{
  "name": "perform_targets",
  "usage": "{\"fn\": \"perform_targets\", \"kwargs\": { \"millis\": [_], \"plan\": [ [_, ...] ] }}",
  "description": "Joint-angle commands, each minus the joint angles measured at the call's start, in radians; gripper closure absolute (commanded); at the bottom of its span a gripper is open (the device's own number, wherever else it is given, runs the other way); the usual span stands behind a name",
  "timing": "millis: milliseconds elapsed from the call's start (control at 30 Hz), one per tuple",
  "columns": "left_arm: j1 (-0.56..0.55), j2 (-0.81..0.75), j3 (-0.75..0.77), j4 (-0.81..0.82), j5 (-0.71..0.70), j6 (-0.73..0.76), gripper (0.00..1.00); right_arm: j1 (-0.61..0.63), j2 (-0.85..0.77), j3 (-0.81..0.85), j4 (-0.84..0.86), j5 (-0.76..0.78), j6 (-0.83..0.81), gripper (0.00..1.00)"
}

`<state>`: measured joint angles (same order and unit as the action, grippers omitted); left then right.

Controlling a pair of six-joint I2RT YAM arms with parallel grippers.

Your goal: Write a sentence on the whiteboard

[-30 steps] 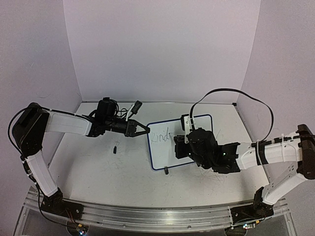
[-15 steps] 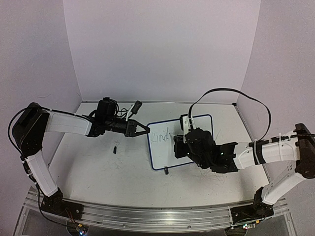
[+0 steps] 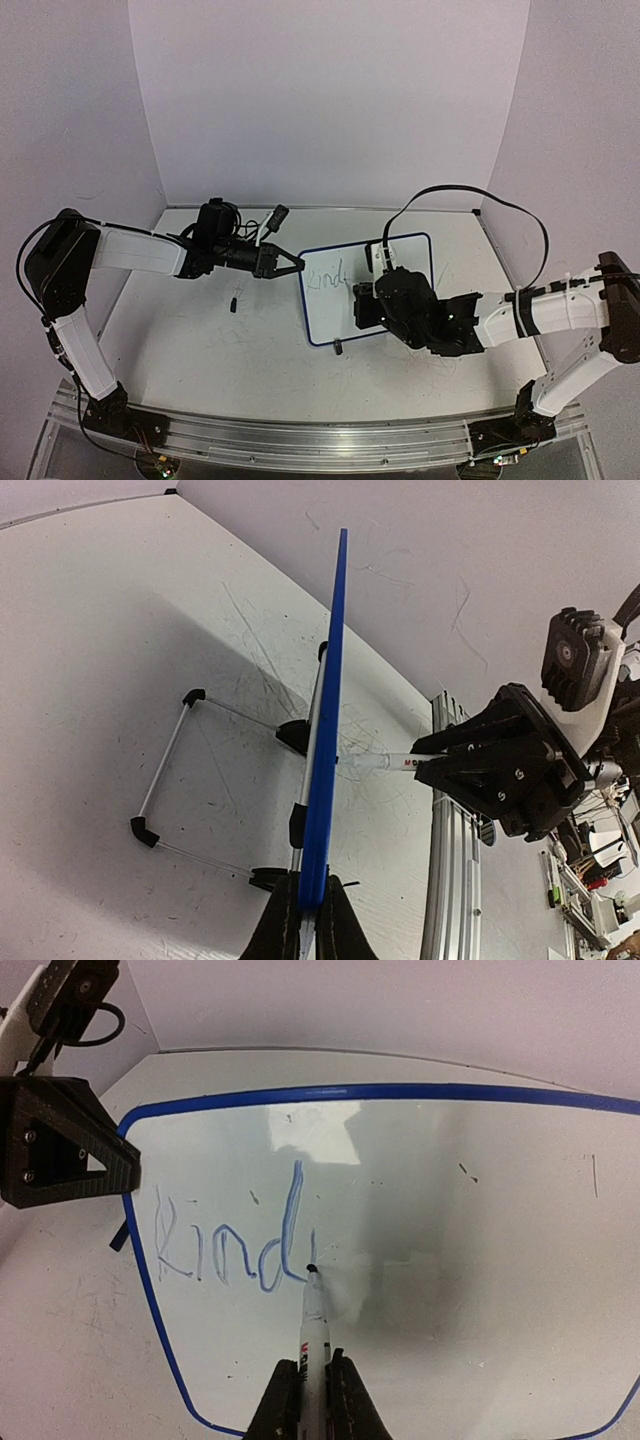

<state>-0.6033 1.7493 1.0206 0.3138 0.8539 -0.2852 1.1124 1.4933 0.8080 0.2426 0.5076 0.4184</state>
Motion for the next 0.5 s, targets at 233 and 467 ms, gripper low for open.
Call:
{"fn": "perform_targets", "kwargs": {
  "millis": [233,467],
  "plan": [
    [-0.001,-0.030,0.004,0.002,0.034,0.001,1.00,0.008,0.008,-0.007,-0.023,0.001,0.025,1.00],
    [-0.001,-0.027,0.006,0.002,0.035,0.000,1.00,0.008,0.015,-0.009,-0.030,0.002,0.026,1.00]
  ]
}}
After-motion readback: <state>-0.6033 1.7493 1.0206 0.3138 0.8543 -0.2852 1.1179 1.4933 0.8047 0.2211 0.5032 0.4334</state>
